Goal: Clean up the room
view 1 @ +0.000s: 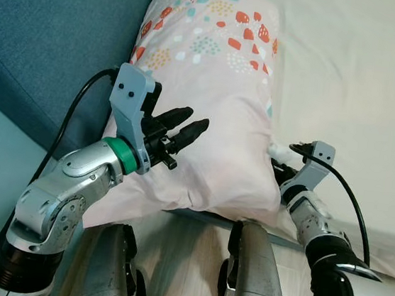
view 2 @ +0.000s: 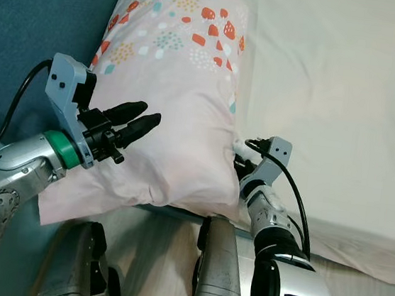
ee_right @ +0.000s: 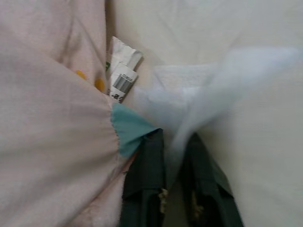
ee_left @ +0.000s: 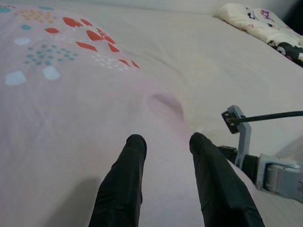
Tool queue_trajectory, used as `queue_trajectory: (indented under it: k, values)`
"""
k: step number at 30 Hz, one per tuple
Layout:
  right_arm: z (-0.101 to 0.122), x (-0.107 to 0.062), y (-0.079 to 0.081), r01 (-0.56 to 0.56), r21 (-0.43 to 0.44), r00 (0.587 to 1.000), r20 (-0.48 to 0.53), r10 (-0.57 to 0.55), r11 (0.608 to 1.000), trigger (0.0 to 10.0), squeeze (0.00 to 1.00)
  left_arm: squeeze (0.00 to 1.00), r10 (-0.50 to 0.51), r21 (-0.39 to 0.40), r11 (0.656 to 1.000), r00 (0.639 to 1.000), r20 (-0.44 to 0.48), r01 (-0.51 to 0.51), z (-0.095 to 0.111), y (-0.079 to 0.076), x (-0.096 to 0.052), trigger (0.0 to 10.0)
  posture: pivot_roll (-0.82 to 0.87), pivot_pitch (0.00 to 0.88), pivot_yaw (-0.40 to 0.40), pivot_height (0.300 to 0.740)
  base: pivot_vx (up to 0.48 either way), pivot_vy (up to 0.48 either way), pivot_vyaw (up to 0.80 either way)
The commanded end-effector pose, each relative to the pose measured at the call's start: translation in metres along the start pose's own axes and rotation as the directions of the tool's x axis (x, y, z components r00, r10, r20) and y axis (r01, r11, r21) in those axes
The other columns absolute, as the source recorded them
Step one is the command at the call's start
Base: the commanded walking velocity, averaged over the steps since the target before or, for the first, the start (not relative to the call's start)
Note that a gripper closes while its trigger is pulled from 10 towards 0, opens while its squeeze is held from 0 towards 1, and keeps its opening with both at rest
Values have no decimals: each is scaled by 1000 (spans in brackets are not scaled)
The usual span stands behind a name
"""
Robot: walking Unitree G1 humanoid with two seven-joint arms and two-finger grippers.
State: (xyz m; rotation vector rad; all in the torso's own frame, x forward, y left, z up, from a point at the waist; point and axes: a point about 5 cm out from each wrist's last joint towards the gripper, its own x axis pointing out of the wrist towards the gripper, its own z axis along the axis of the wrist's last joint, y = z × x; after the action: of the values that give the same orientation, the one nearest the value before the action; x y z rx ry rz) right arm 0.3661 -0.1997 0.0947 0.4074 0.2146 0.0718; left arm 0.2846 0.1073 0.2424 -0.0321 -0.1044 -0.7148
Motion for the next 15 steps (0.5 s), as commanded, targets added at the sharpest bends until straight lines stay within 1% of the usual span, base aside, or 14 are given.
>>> queue_trajectory:
  k: [1,4,7,9,10,11,12,13,14,15]
  values:
    - [-12,-6,-9,25,28,999,-30,-24,999,0,0,0,7,-7,1000,1000,-12,-7,-5,0,0,10000,-40,260,86,585,0,0,0]
    - [-2,-4,-5,-20,13,1000,20,20,1000,0,0,0,11,-7,1000,1000,-6,-11,-6,1,3,10000,-47,245,78,585,0,0,0]
    - [10,-4,1,-84,-55,993,79,88,995,0,0,0,14,-6,1000,1000,-1,-14,-6,1,4,10000,-58,229,66,585,0,0,0]
    - [19,-7,8,-153,-172,975,132,177,973,0,0,0,15,-4,1000,1000,6,-15,-6,1,5,10000,-65,221,61,585,0,0,0]
    - [22,-8,12,-179,-211,966,149,213,961,0,0,0,16,-3,1000,1000,9,-16,-6,1,5,10000,-65,221,61,585,0,0,0]
    - [22,-8,12,-179,-211,966,149,213,961,0,0,0,16,-3,1000,1000,9,-16,-6,1,5,10000,-65,221,61,585,0,0,0]
    - [31,-16,19,-221,-290,940,191,282,931,0,0,0,17,-1,1000,1000,14,-17,-5,2,4,10000,-79,210,55,585,0,0,0]
    - [38,-26,27,-251,-345,913,226,340,904,0,0,0,17,2,1000,1000,18,-17,-4,4,3,10000,-97,202,50,585,0,0,0]
    - [38,-26,27,-251,-345,913,226,340,904,0,0,0,17,2,1000,1000,18,-17,-4,4,3,10000,-97,202,50,585,0,0,0]
    - [45,-37,34,-269,-396,889,250,385,878,4000,0,0,10,9,1000,1000,19,-11,-3,5,2,10000,-101,199,49,585,0,0,0]
